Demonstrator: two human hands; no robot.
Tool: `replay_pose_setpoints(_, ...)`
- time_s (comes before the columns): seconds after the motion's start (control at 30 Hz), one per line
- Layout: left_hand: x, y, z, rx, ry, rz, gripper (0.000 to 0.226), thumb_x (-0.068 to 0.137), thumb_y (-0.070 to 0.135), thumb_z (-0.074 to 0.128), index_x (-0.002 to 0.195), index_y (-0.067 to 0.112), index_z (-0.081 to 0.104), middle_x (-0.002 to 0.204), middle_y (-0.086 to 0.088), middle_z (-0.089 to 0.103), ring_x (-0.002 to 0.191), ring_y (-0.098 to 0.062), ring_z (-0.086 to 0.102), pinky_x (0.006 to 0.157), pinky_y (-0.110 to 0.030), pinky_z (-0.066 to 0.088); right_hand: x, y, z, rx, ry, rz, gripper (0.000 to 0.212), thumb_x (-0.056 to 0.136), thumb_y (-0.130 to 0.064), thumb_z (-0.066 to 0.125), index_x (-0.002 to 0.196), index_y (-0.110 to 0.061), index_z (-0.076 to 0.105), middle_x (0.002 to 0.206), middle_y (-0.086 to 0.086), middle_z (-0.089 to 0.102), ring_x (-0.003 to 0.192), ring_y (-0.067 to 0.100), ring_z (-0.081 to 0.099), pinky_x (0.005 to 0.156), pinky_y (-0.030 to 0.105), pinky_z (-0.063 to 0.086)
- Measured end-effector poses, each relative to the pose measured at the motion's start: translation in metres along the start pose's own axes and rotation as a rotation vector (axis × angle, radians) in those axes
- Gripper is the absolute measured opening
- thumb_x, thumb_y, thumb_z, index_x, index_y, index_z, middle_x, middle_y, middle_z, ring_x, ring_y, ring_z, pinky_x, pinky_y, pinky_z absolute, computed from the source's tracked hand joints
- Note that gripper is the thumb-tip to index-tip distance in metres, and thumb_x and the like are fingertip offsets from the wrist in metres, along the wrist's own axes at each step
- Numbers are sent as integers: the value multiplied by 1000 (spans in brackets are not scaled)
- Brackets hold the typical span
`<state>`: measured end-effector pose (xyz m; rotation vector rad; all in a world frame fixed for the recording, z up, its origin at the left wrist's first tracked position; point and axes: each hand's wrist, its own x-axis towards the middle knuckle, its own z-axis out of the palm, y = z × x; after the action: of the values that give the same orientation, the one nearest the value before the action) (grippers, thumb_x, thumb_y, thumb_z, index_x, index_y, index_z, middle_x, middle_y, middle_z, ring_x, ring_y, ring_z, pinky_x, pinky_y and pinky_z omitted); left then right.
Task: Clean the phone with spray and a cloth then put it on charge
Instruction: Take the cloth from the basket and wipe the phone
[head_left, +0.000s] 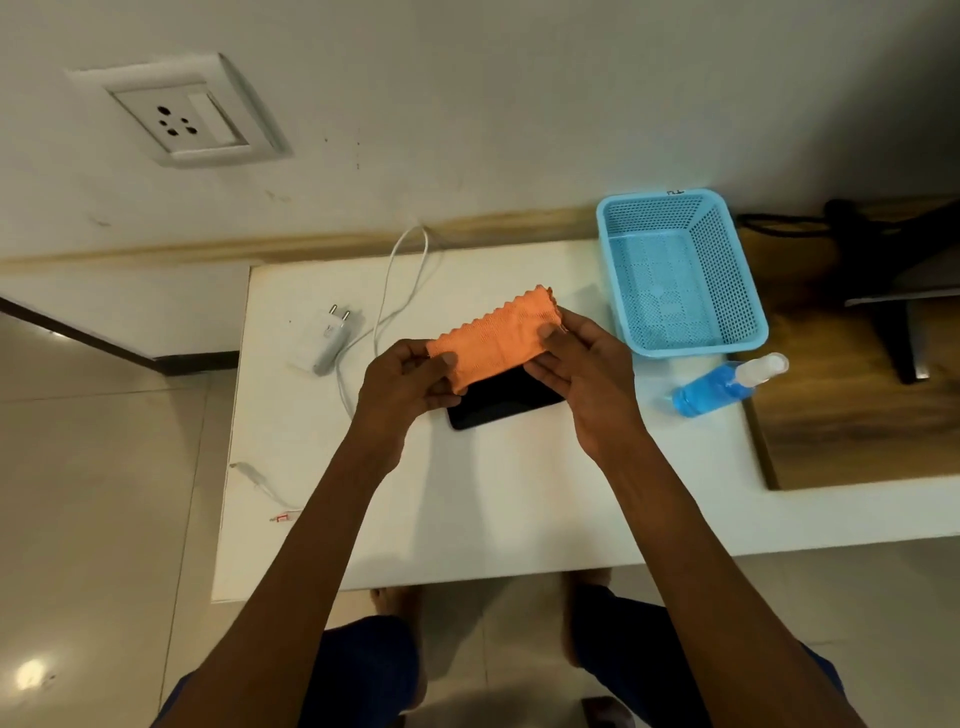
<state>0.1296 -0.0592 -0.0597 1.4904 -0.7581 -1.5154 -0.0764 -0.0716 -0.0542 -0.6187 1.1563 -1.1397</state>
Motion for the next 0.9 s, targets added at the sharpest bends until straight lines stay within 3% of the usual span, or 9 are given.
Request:
replay_pose_setpoints(0.07, -1, 0, 1, -20, 53, 28, 20, 87, 13, 73, 103, 4, 65, 83, -9, 71, 74, -28, 71, 66, -32, 58, -1, 3, 5, -85, -8, -51, 35, 93, -16, 69, 128, -16, 65, 113, 1, 75, 107, 16, 70, 83, 28, 59)
replay_pose_setpoints(0.23, -1, -1, 10, 5, 102, 102, 23, 86, 19, 74, 105, 7, 69, 102, -17, 72, 83, -25, 69, 74, -36, 58, -6, 12, 14, -660, 133, -299, 33, 95, -18, 64, 127, -25, 66, 118, -14, 71, 109, 2, 65, 99, 37, 54)
replay_pose_setpoints(0.33, -4, -1, 18, -5, 89, 66, 25, 86, 22, 75, 104, 6, 69, 94, -9, 75, 85, -25, 73, 81, -37, 59, -12, 17, 22, -750, 153, -375, 30, 97, -21, 61, 126, -27, 67, 118, -13, 71, 109, 5, 65, 97, 36, 53)
replay_pose_setpoints(0.47, -10, 3, 21, -85, 1, 62, 28, 91, 21, 70, 107, -1, 66, 95, -17, 75, 88, -32, 73, 76, -31, 59, -16, 23, 29, -822, 75, -455, 28, 100, -25, 57, 126, -23, 69, 114, -9, 74, 101, 0, 65, 87, 12, 50)
replay_pose_setpoints(0.57, -11, 7, 23, -133, -23, 66, 31, 92, 19, 67, 110, -6, 64, 102, -22, 72, 94, -37, 71, 83, -37, 58, -17, 25, 29, -838, 5, -480, 29, 101, -21, 55, 128, -20, 68, 110, -10, 74, 95, -11, 61, 82, 5, 45)
replay_pose_setpoints(0.67, -10, 8, 22, -130, -16, 72, 30, 94, 21, 66, 110, -4, 66, 102, -23, 72, 91, -38, 70, 82, -38, 56, -17, 24, 28, -809, -79, -442, 32, 103, -28, 53, 132, -23, 64, 99, -20, 71, 89, -8, 64, 75, 5, 45)
replay_pose_setpoints(0.77, -10, 8, 20, -133, -17, 76, 29, 97, 27, 60, 109, 3, 73, 102, -19, 74, 97, -36, 70, 88, -43, 56, -17, 24, 28, -804, -120, -352, 45, 95, -43, 62, 136, -27, 60, 98, -26, 68, 95, -5, 65, 78, 6, 47)
replay_pose_setpoints(0.9, -10, 11, 16, 41, -4, 164, 27, 99, 35, 55, 97, 23, 79, 95, -5, 77, 86, -22, 71, 75, -30, 54, -13, 22, 25, -843, -99, -357, 35, 97, -29, 61, 133, -26, 63, 109, -15, 72, 97, 1, 66, 83, 14, 52)
